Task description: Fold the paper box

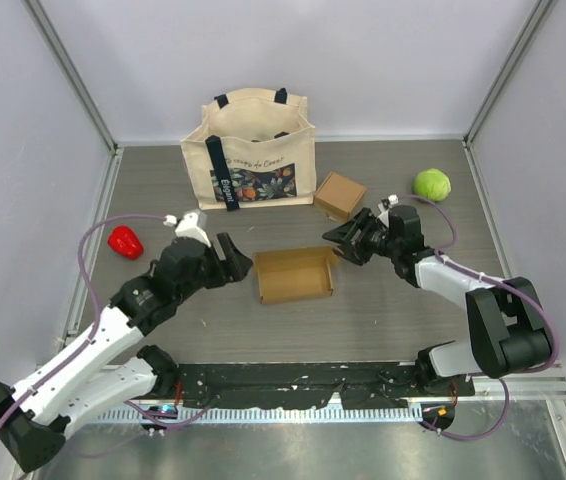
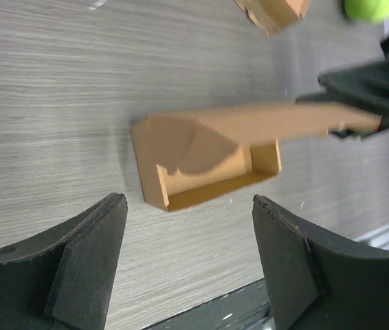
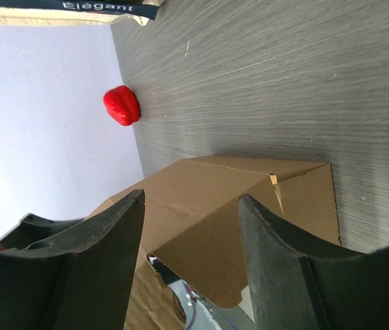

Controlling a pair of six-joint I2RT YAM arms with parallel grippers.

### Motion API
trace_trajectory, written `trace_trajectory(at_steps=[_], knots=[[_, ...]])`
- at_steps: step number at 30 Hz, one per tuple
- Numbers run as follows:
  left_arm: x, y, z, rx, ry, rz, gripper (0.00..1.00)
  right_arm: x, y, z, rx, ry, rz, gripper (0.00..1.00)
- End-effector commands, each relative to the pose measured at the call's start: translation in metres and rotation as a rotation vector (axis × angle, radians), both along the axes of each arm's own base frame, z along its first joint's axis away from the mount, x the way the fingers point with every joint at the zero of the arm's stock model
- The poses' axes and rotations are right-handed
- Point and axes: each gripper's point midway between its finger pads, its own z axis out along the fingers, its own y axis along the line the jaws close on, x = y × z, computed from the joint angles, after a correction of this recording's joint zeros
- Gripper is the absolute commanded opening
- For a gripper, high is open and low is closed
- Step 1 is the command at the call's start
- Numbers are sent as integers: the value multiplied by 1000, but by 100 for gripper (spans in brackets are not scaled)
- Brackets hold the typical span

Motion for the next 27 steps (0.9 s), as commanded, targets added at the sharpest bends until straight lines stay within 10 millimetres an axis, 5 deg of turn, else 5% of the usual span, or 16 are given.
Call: trace_trajectory(at_steps=[1,7,12,22,27], knots=[[10,17,22,-124,182,113,77,8,1,22,-116,-100,81,63],[57,10,31,-405,308,161,77,11,3,31,-153,-84,129,68],[58,-28,9,-556,550,41,67,0,4,28,-151,21,154,65],[52,-32,-18,-527,652,44,64,-8,-14,19,-279,59,131,62],[49,-37,-27,-500,685,30,65,-15,-4,18,-247,73,154,62]])
